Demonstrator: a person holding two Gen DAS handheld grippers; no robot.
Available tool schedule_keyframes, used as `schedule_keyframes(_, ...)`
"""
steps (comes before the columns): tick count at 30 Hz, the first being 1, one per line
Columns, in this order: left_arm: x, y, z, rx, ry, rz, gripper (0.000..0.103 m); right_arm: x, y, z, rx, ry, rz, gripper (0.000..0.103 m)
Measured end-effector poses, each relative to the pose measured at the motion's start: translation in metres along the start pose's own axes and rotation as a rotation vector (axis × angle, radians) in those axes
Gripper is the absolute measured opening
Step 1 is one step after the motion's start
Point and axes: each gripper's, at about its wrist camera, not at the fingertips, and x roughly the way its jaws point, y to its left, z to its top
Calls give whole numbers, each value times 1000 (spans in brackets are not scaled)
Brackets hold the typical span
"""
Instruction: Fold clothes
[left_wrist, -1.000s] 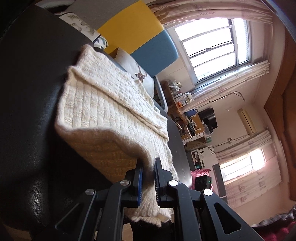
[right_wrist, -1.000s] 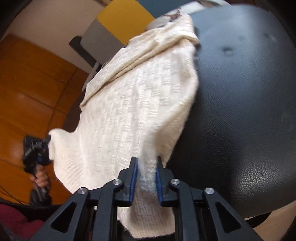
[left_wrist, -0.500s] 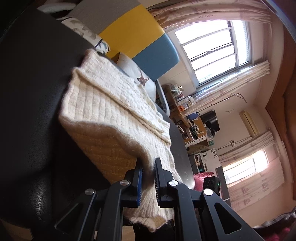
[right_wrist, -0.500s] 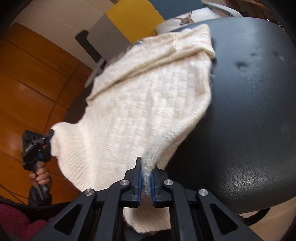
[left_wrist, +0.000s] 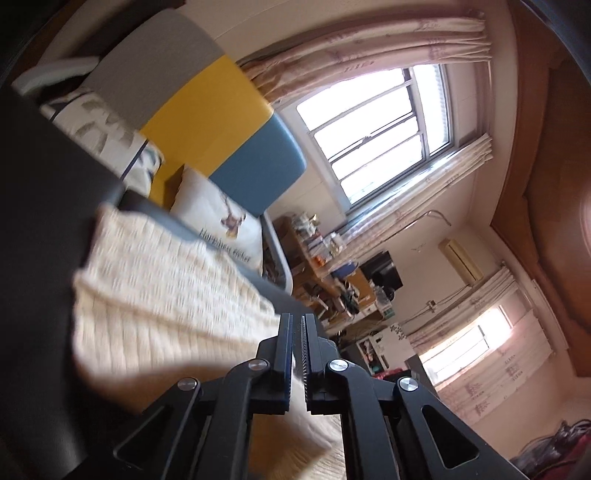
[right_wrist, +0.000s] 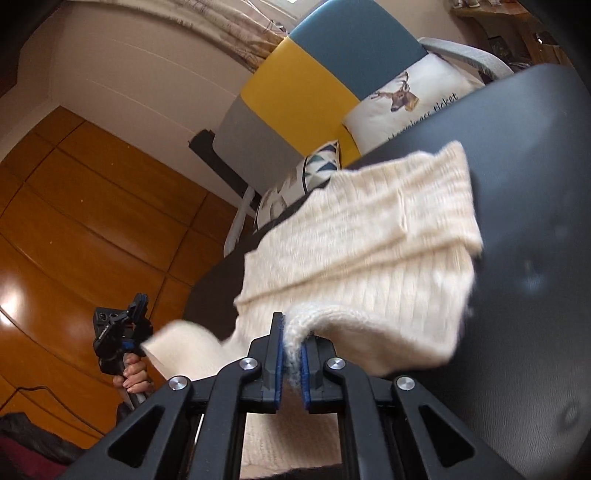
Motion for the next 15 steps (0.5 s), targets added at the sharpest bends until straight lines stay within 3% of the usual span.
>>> schedule_keyframes(4,36,16,44,10,-10,37,4,29,-14,34,22,35,-40,6)
schedule_keyframes(7,59,30,53,30,69,163,4,45,-24,30,27,89,-73,6)
schedule_keyframes(10,71,33,28,173,265,285,5,48,-37,16,56,109,-81,6)
schedule_keyframes(13,87,33,-25,379,501,405,27,48,-49,2,89,126,-93,6)
schedule_keyframes(14,92,36,-43,426,573,419,35,48,-51,-2,98,133,-97,6)
schedule_keyframes(15,95,38,-57,449,632,410,36,47,-53,-6,104,134,-100,6)
